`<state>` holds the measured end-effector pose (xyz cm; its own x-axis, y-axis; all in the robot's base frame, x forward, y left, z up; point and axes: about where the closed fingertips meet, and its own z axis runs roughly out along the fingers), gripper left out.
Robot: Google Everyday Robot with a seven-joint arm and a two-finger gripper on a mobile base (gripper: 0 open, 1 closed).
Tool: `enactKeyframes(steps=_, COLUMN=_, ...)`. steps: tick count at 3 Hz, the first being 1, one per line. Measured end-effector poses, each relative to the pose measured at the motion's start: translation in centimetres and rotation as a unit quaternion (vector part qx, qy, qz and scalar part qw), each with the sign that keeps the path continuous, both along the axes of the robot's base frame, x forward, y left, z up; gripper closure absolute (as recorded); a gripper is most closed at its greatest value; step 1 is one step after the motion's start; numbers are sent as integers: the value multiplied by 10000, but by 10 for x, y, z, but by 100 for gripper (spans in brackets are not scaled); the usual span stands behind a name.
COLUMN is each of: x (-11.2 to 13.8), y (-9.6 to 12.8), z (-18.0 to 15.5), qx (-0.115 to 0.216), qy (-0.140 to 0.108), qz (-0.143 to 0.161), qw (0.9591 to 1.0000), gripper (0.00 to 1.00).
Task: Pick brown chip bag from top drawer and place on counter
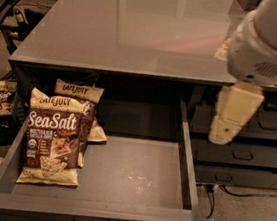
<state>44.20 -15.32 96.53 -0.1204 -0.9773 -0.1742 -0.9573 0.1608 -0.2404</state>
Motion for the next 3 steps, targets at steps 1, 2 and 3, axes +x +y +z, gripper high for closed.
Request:
enactKeyframes(steps=1, x=13, y=26, z=-10, qx=-125, qy=95, qz=178, qw=9997, gripper=0)
enactKeyframes(steps=2, x=14, y=29, z=-11, qx=-131, qy=90, qz=200, qw=9997, gripper=0)
enactKeyframes(steps=3, x=18, y=45, z=-22, qx=-109, qy=32, qz=314, qw=9994, gripper=0)
